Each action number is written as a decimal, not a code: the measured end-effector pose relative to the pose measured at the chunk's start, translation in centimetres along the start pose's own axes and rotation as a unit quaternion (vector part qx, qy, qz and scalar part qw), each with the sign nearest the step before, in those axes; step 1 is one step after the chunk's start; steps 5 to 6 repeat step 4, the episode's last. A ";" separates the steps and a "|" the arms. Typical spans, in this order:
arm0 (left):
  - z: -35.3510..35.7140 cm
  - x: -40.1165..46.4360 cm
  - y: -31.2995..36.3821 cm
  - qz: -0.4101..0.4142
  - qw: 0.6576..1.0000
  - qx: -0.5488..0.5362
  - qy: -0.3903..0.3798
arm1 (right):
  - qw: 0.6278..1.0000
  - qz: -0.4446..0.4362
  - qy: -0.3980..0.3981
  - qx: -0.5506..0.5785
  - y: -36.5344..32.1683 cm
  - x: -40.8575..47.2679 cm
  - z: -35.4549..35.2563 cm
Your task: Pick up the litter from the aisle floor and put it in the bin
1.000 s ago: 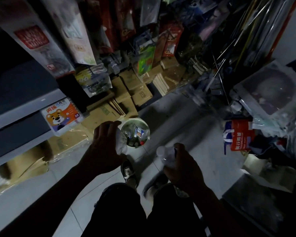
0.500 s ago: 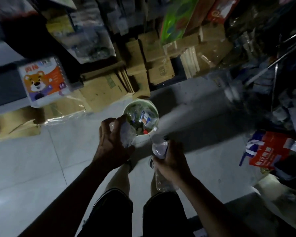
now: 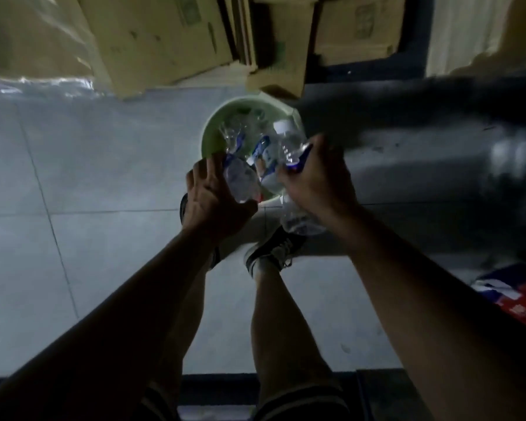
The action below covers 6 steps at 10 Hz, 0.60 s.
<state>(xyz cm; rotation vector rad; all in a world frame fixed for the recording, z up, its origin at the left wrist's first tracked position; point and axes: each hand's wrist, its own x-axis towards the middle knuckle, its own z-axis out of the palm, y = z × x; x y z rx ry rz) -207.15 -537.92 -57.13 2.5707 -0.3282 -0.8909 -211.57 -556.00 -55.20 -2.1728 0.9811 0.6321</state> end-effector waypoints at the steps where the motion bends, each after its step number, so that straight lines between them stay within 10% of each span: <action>1: 2.6 1.7 -1.9 0.010 1.000 0.006 0.006 | 1.000 -0.003 -0.029 -0.011 -1.0 3.6 3.3; 6: 4.3 2.4 -4.1 0.007 1.000 -0.008 -0.001 | 0.998 -0.037 -0.059 -0.003 -2.4 4.9 7.3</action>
